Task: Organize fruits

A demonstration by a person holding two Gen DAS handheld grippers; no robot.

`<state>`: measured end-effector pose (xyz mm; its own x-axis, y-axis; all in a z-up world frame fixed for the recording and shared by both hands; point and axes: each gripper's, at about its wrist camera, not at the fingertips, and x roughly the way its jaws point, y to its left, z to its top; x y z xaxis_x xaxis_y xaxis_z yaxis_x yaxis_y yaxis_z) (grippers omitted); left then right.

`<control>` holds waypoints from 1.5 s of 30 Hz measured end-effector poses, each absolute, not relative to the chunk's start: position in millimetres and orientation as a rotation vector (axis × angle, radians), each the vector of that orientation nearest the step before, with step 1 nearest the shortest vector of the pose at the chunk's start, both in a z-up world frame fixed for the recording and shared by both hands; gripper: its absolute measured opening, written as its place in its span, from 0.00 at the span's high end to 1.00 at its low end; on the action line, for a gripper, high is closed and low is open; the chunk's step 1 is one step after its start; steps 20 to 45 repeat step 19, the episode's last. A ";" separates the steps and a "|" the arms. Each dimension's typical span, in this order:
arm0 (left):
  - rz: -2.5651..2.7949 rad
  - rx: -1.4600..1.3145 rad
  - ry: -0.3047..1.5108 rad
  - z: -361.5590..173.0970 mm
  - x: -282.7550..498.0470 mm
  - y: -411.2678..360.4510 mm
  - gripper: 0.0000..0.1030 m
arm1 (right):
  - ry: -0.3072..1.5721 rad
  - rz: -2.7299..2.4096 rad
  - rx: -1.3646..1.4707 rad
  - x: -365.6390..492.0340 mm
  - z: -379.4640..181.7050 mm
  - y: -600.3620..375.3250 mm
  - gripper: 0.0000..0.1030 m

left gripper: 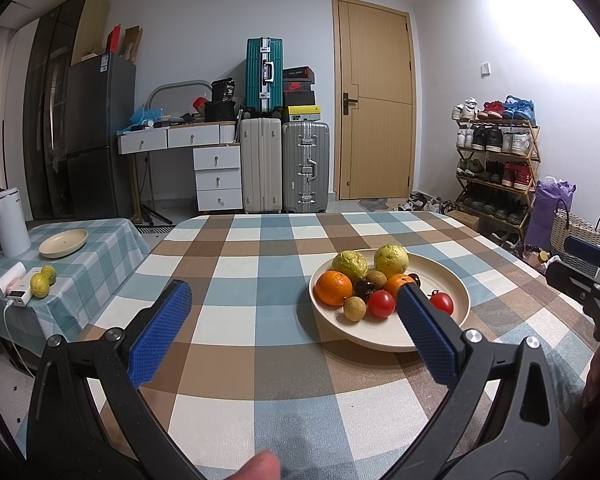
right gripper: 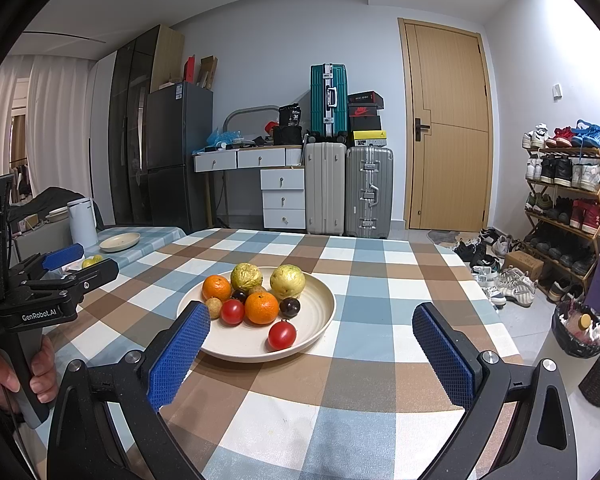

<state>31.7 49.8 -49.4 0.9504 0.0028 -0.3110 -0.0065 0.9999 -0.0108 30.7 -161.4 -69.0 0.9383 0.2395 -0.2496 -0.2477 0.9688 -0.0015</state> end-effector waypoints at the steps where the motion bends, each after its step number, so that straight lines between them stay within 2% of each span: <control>1: 0.004 -0.012 0.316 -50.4 33.0 49.2 0.01 | 0.251 0.249 -0.033 30.3 -68.8 -161.6 0.00; 45: -0.011 -0.011 0.319 -50.3 32.3 48.5 0.01 | 0.251 0.249 -0.032 30.5 -68.8 -161.8 0.00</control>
